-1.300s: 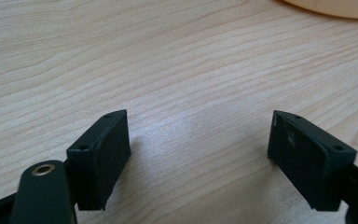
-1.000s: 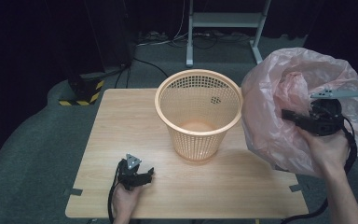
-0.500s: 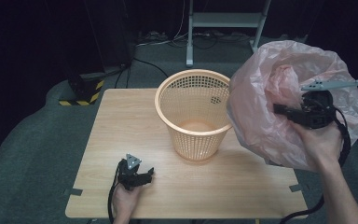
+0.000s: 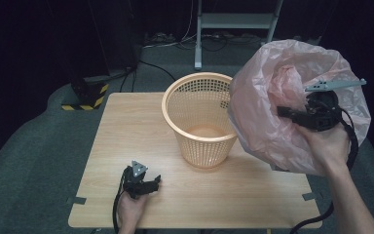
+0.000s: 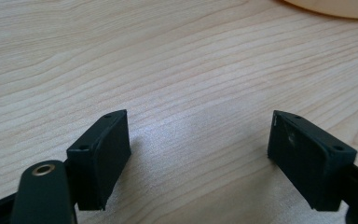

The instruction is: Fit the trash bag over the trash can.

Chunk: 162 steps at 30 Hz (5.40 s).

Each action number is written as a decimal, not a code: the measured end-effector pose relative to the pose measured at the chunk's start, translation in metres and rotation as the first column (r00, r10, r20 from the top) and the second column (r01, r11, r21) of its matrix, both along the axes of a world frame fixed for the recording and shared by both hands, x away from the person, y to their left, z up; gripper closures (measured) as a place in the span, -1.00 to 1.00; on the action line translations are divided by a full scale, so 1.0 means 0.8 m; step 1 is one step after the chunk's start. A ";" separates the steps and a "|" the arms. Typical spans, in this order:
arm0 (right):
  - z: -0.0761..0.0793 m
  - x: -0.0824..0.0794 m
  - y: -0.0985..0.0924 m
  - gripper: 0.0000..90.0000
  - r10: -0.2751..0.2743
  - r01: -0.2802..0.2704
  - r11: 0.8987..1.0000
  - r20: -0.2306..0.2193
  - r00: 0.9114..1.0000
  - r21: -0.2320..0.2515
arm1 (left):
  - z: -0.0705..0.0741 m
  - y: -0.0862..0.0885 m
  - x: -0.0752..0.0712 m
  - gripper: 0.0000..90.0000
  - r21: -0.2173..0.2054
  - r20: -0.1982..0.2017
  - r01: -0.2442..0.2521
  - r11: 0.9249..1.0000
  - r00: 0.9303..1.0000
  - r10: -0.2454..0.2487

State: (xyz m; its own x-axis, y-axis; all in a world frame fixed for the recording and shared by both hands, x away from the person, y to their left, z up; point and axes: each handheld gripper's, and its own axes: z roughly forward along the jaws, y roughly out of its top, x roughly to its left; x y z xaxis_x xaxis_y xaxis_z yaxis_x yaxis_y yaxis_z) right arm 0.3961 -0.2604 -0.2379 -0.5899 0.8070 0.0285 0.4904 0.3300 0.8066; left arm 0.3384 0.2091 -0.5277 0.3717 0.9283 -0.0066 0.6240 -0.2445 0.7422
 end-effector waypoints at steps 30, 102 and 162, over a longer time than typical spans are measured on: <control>0.004 0.019 0.052 0.96 0.094 -0.094 0.995 -0.003 0.996 0.036 | 0.000 0.000 0.000 -0.53 0.000 0.000 0.002 1.000 1.000 -0.002; -0.031 0.090 0.195 0.95 0.243 -0.240 0.970 -0.136 0.960 0.039 | 0.000 0.000 0.000 -0.52 -0.005 0.000 -0.003 1.000 1.000 0.003; -0.036 0.089 0.242 0.91 0.262 -0.282 0.951 -0.152 0.953 -0.127 | 0.000 0.001 0.000 -0.52 -0.004 -0.001 -0.002 1.000 1.000 0.002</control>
